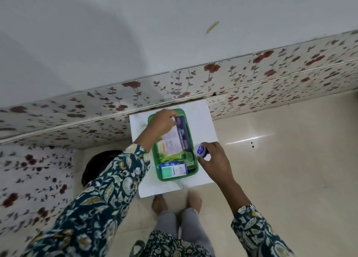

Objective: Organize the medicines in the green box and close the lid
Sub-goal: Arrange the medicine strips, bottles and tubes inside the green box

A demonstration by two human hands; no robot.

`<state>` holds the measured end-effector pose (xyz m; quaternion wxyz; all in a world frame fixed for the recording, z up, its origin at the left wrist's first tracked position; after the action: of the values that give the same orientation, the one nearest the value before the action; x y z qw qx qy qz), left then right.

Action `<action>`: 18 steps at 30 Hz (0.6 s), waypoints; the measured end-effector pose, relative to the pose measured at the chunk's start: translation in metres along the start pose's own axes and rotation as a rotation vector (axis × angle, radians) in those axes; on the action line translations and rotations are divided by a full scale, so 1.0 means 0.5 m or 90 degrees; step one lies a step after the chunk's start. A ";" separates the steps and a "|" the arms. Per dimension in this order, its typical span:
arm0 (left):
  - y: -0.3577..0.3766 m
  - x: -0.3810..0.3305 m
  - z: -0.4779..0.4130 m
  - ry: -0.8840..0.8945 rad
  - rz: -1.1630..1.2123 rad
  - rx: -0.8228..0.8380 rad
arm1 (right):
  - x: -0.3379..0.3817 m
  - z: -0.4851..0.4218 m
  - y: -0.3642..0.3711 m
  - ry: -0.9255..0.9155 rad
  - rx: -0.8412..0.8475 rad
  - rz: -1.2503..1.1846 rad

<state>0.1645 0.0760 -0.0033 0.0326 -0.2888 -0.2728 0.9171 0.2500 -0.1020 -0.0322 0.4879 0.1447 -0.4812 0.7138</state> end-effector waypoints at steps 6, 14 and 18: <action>0.074 0.135 0.012 -0.087 -0.085 0.028 | 0.060 -0.030 0.061 0.066 0.027 0.210; 0.151 0.129 0.050 -0.024 -0.261 -0.023 | 0.089 -0.018 0.101 0.059 -0.003 0.391; 0.162 0.132 0.057 -0.017 -0.257 -0.039 | 0.093 -0.022 0.101 0.054 -0.002 0.453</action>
<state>0.1019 0.0080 -0.0597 0.2030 -0.2170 -0.3534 0.8870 0.1882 -0.0699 -0.0338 0.2289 -0.0625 -0.4819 0.8435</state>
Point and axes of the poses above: each hand's wrist, its own z-axis away from the middle knuckle, its own y-axis out of the palm, x = y × z, the point moved 8 cm from there along -z, towards the middle knuckle, and after that the axes turned 15 degrees about x, right-handed, at the moved point
